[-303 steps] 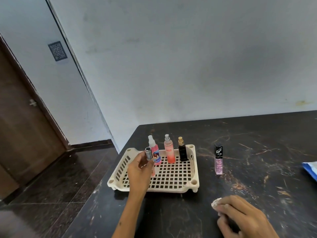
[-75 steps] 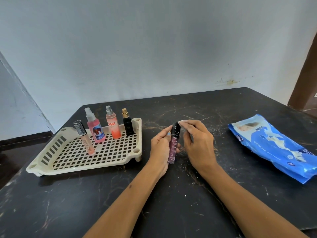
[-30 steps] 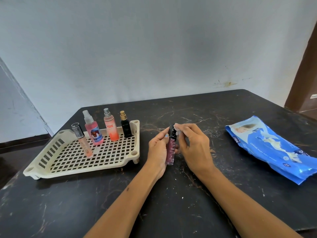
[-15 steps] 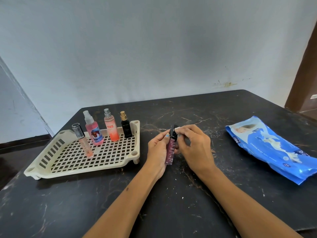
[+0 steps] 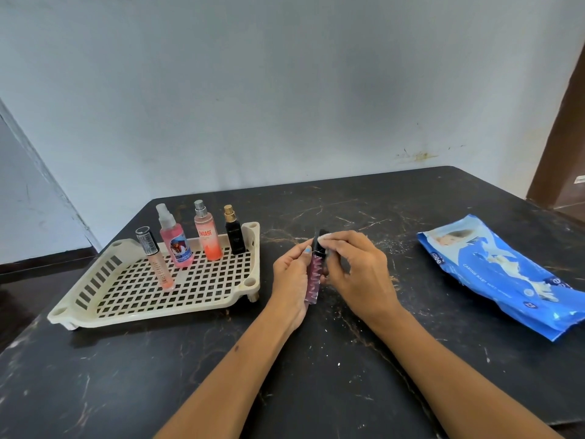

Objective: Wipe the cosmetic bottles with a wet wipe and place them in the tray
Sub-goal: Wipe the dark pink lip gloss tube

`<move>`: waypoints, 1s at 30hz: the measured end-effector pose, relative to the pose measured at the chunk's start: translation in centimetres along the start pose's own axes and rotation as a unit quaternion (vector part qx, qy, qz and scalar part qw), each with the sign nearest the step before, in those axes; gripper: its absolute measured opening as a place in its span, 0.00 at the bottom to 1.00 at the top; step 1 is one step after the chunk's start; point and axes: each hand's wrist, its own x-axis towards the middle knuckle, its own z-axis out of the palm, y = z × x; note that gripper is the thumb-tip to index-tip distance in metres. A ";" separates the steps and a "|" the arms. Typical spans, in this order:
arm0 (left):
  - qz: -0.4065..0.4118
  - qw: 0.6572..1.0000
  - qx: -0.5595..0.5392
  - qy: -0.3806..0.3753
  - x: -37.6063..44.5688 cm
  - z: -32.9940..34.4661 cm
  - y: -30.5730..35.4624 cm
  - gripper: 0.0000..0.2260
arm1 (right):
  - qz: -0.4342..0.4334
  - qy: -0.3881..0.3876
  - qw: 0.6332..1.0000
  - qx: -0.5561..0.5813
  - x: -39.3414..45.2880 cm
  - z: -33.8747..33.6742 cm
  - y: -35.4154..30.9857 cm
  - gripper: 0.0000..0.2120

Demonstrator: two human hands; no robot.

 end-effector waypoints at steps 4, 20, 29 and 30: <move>0.002 1.000 0.008 -0.001 0.1 0.1 -0.1 0.11 | 0.021 0.023 0.999 -0.019 0.0 0.2 0.3 0.09; 0.002 1.000 0.005 0.002 0.3 -0.1 -0.3 0.11 | -0.010 0.021 1.000 -0.019 0.2 0.3 0.2 0.09; -0.008 1.000 0.022 0.004 0.4 -0.1 -0.3 0.13 | -0.002 0.023 0.999 -0.028 0.3 0.0 0.3 0.10; -0.007 1.000 0.022 0.002 0.4 0.0 -0.3 0.13 | -0.002 0.023 0.999 -0.031 0.3 0.0 0.3 0.10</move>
